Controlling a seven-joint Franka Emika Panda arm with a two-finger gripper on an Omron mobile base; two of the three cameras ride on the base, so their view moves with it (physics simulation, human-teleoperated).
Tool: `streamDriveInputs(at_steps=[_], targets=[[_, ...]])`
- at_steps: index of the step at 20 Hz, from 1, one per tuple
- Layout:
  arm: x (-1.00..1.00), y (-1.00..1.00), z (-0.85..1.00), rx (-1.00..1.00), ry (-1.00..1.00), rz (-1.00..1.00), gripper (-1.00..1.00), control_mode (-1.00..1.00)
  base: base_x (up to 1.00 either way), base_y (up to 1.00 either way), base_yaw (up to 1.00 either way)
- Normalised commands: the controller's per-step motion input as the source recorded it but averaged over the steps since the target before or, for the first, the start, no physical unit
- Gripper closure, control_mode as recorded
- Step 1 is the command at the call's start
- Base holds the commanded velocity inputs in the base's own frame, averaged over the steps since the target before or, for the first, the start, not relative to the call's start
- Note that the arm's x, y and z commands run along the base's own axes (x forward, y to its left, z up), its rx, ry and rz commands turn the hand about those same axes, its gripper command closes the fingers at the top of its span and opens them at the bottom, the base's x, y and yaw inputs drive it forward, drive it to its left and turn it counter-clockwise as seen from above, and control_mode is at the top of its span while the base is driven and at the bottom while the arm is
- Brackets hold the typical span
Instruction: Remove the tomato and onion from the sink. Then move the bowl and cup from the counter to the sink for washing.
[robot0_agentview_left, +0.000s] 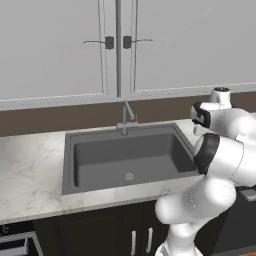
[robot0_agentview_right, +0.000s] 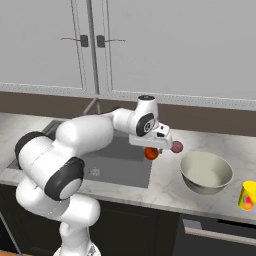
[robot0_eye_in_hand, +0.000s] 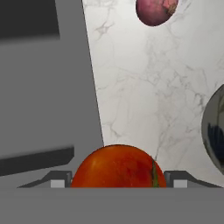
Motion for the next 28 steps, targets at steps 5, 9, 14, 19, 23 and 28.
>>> streamDriveInputs(at_steps=[5,9,14,19,23,28], targets=[[0.20,-0.24,-0.14,-0.03,0.00,0.00,1.00,-1.00,0.00,0.00,0.00],[0.24,-0.17,-0.17,-0.01,0.00,0.00,1.00,-1.00,0.00,0.00,0.00],[0.23,-0.17,-0.19,-0.02,0.00,0.00,1.00,-1.00,0.00,0.00,0.00],[0.20,-0.23,-0.17,-0.05,0.03,0.00,1.00,-1.00,0.00,0.00,0.00],[0.17,-0.29,-0.16,-0.06,0.04,0.00,1.00,-1.00,0.00,0.00,0.00],[0.15,-0.28,-0.16,-0.05,0.05,0.00,1.00,-1.00,0.00,0.00,0.00]])
